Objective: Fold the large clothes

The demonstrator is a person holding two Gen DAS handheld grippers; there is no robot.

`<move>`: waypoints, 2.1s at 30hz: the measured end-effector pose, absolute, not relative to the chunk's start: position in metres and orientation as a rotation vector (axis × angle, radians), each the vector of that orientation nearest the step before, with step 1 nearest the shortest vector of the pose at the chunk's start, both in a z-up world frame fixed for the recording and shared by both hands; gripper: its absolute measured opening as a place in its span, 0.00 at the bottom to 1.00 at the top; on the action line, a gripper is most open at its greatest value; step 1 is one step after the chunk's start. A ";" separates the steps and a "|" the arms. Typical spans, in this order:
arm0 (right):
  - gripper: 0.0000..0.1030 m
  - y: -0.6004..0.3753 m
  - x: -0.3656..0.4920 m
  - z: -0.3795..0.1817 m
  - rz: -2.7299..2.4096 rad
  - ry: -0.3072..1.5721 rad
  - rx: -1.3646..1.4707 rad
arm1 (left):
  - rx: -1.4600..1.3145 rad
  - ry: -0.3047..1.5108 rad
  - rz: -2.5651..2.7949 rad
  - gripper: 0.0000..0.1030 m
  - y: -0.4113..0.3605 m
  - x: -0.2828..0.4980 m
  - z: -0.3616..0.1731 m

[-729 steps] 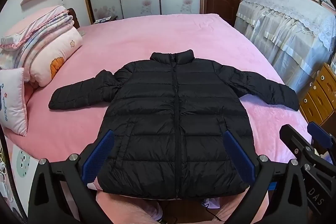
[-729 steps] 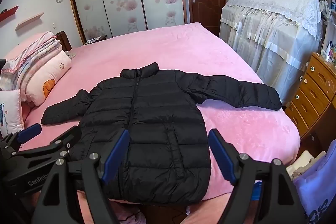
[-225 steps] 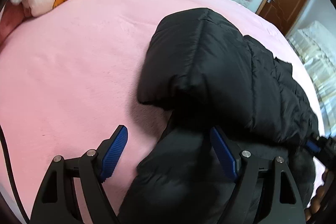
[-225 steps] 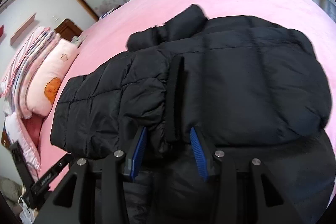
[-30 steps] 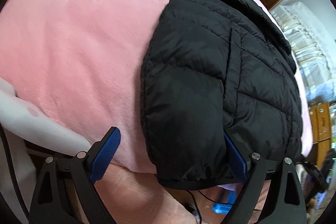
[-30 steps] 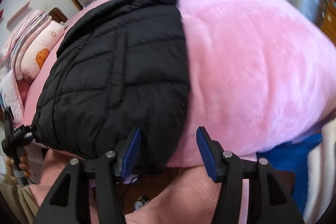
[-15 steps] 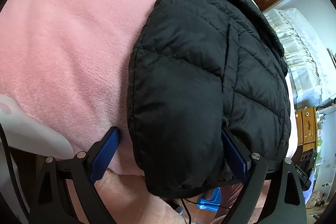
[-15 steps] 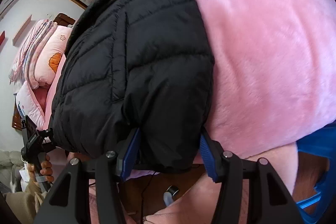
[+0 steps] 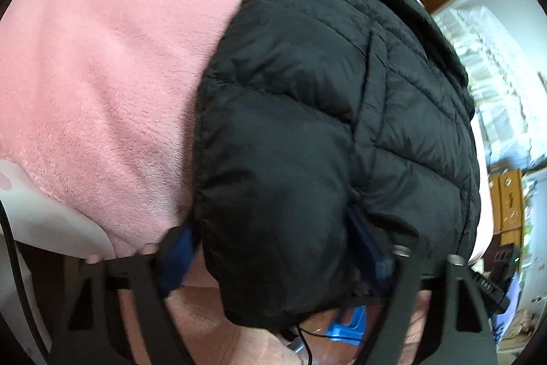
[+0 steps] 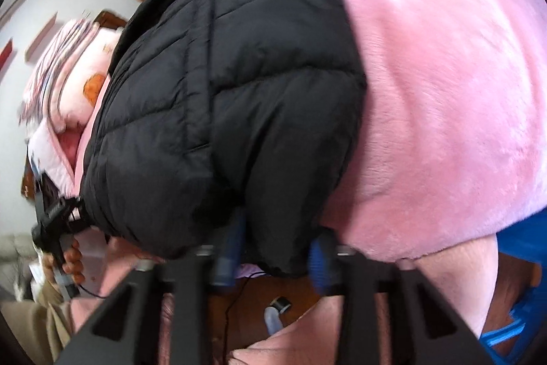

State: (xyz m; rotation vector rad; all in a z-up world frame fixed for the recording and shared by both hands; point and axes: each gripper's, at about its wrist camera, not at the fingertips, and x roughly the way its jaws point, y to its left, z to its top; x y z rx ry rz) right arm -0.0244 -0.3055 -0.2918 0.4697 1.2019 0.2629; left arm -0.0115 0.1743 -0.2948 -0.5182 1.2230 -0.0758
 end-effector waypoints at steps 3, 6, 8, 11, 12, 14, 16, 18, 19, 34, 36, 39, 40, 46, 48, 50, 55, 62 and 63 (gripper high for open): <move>0.10 -0.297 -0.024 -0.283 0.277 1.184 0.401 | -0.459 1.235 -0.098 0.35 0.164 -0.009 -0.285; 0.06 -0.291 -0.026 -0.270 0.287 1.156 0.339 | -0.398 1.244 -0.119 0.14 0.155 -0.005 -0.270; 0.05 -0.290 -0.029 -0.256 0.301 1.126 0.329 | -0.355 1.251 -0.122 0.09 0.150 -0.003 -0.259; 0.05 -0.301 -0.038 -0.230 0.321 1.063 0.328 | -0.344 1.249 -0.151 0.07 0.146 -0.005 -0.242; 0.05 -0.304 -0.042 -0.222 0.321 1.045 0.326 | -0.349 1.246 -0.164 0.07 0.146 -0.007 -0.236; 0.05 -0.317 -0.047 -0.208 0.324 1.019 0.328 | -0.365 1.240 -0.191 0.07 0.145 -0.012 -0.224; 0.05 -0.322 -0.049 -0.195 0.329 1.000 0.326 | -0.391 1.232 -0.209 0.07 0.144 -0.015 -0.213; 0.05 -0.328 -0.053 -0.181 0.338 0.970 0.329 | -0.427 1.223 -0.228 0.07 0.150 -0.020 -0.204; 0.05 -0.331 -0.054 -0.176 0.343 0.954 0.337 | -0.457 1.215 -0.241 0.06 0.154 -0.020 -0.199; 0.05 -0.348 0.082 -0.043 0.411 0.564 0.420 | -0.630 0.870 -0.225 0.07 0.190 0.124 -0.054; 0.05 -0.348 0.122 -0.039 0.386 0.550 0.433 | -0.625 0.845 -0.180 0.07 0.190 0.169 -0.047; 0.05 -0.352 0.188 -0.045 0.331 0.570 0.478 | -0.622 0.847 -0.125 0.07 0.184 0.229 -0.056; 0.05 -0.352 0.210 -0.051 0.312 0.585 0.489 | -0.606 0.859 -0.112 0.08 0.181 0.249 -0.063; 0.10 -0.347 0.319 -0.126 0.181 0.783 0.537 | -0.526 1.032 -0.003 0.14 0.164 0.343 -0.137; 0.13 -0.348 0.335 -0.148 0.155 0.852 0.559 | -0.544 1.051 -0.002 0.19 0.163 0.355 -0.154; 0.22 -0.350 0.344 -0.166 0.155 0.919 0.591 | -0.560 1.056 -0.028 0.23 0.163 0.358 -0.159; 0.32 -0.355 0.330 -0.160 0.219 0.911 0.574 | -0.609 1.043 -0.128 0.49 0.167 0.357 -0.151; 0.57 -0.353 0.314 -0.120 0.307 0.831 0.451 | -0.555 0.950 -0.274 0.71 0.166 0.350 -0.111; 0.57 -0.351 0.314 -0.116 0.312 0.820 0.421 | -0.485 0.924 -0.263 0.73 0.162 0.350 -0.105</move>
